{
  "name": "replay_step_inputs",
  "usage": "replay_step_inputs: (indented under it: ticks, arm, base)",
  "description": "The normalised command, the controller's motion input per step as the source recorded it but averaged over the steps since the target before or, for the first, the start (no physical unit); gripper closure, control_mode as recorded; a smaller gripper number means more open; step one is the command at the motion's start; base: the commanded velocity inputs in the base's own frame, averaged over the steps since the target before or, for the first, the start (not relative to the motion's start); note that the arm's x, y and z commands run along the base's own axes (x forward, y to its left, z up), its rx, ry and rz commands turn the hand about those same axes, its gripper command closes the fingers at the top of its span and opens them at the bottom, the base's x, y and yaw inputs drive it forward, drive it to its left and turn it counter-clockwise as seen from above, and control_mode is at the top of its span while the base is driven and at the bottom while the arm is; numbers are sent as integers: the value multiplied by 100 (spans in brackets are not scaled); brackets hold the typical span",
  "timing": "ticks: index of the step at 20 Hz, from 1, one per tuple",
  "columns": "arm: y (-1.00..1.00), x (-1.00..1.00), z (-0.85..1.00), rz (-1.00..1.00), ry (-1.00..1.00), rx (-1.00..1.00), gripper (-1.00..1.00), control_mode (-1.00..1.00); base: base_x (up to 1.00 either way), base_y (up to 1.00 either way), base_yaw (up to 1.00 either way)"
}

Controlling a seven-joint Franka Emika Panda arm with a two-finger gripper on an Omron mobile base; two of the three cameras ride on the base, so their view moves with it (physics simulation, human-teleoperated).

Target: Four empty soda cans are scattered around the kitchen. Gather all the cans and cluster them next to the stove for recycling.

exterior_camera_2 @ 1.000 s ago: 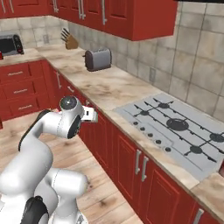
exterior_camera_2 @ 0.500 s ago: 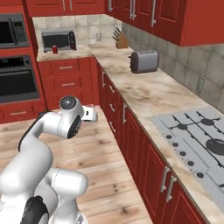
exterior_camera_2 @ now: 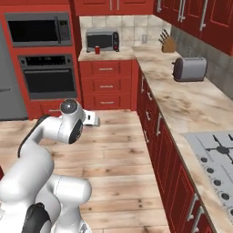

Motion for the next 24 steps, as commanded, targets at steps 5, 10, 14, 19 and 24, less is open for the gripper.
replay_step_inputs:
  ticks: [5,10,14,19,24]
  arm:
    - [0,0,0,0,0,0,-100,100]
    - [0,0,0,0,0,0,-100,100]
    - [0,0,0,0,0,0,-100,100]
    - [0,0,0,0,0,0,-100,100]
    - [0,0,0,0,0,0,-100,100]
  base:
    - [20,0,33]
    - [18,0,16]
    - [43,0,0]
    - [77,-3,0]
    - [94,0,0]
